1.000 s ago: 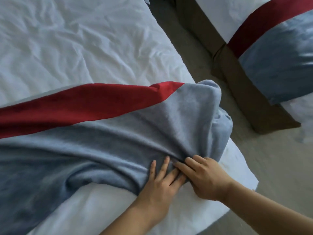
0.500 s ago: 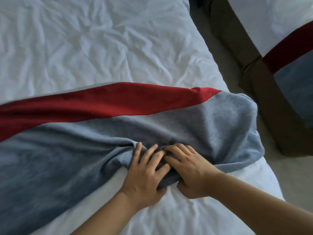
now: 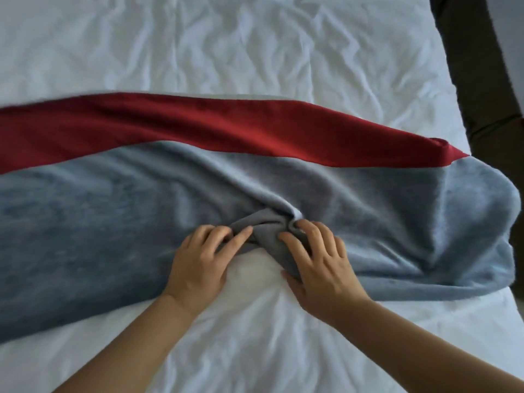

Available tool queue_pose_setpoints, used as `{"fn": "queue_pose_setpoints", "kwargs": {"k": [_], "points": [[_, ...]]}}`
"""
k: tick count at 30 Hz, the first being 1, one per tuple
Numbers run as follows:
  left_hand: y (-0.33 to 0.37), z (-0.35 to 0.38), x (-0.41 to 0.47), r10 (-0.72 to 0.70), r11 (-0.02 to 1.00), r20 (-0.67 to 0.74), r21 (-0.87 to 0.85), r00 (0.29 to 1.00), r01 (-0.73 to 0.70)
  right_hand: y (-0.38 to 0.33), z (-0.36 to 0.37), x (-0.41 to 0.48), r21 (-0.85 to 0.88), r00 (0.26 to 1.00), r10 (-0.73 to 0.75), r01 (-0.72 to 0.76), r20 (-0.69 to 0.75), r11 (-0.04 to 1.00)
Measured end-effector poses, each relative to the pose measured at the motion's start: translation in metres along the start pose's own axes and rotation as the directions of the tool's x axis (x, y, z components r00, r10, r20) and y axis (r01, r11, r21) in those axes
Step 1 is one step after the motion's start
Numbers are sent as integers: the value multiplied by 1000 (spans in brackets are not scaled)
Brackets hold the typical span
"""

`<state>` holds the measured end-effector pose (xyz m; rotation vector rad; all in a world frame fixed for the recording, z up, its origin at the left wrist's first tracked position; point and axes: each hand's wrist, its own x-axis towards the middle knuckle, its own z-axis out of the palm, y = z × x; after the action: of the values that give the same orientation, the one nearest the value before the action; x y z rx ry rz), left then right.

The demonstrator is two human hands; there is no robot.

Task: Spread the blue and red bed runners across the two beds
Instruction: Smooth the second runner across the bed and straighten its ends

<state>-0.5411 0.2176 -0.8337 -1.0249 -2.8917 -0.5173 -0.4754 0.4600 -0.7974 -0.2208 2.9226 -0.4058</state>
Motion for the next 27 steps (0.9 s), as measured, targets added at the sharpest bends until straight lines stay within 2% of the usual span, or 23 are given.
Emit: {"fn": "queue_pose_setpoints", "kwargs": {"k": [2,4,9,11,13,14,15,17,18,19,20,22,25,27], "points": [[-1,-3,-5,5,999,0,-40,1000,-5,-7,3,4,-42,994,0,-4,-110,999],[0,-7,-10,6,995,15,-96,1000,-4,-18,5,6,-96,983,-62,46,-171,994],[-2,-26,-41,73,979,91,-198,993,-54,-49,15,11,-157,967,-219,199,-128,967],[-3,-35,-64,112,968,122,-236,986,-81,-57,23,15,-91,928,-351,341,-127,936],[-12,-42,-94,112,964,128,-256,985,-77,-64,30,15,29,882,-469,470,-48,882],[-20,-45,-109,88,972,119,-228,989,-59,-67,29,15,97,877,-480,477,10,874],[-29,-47,-123,51,985,103,-169,993,-34,-67,26,14,165,893,-445,429,70,888],[-48,-53,-146,-55,996,53,-64,997,58,-65,14,17,256,944,-219,155,247,954],[-57,-55,-153,-115,992,23,-48,993,116,-62,8,18,246,933,-107,20,343,969],[-65,-56,-156,-170,984,-6,-47,985,170,-61,5,21,197,912,-36,-50,408,979],[-71,-57,-157,-214,976,-29,-54,976,212,-64,2,23,116,897,-2,-55,442,992],[-82,-60,-152,-257,963,-42,-91,966,252,-81,0,25,4,919,-48,50,391,999],[-98,-65,-141,-280,946,-10,-174,960,275,-124,5,27,84,948,-231,218,220,972],[-108,-67,-133,-292,937,11,-199,956,288,-161,12,34,141,927,-342,322,155,936]]}}
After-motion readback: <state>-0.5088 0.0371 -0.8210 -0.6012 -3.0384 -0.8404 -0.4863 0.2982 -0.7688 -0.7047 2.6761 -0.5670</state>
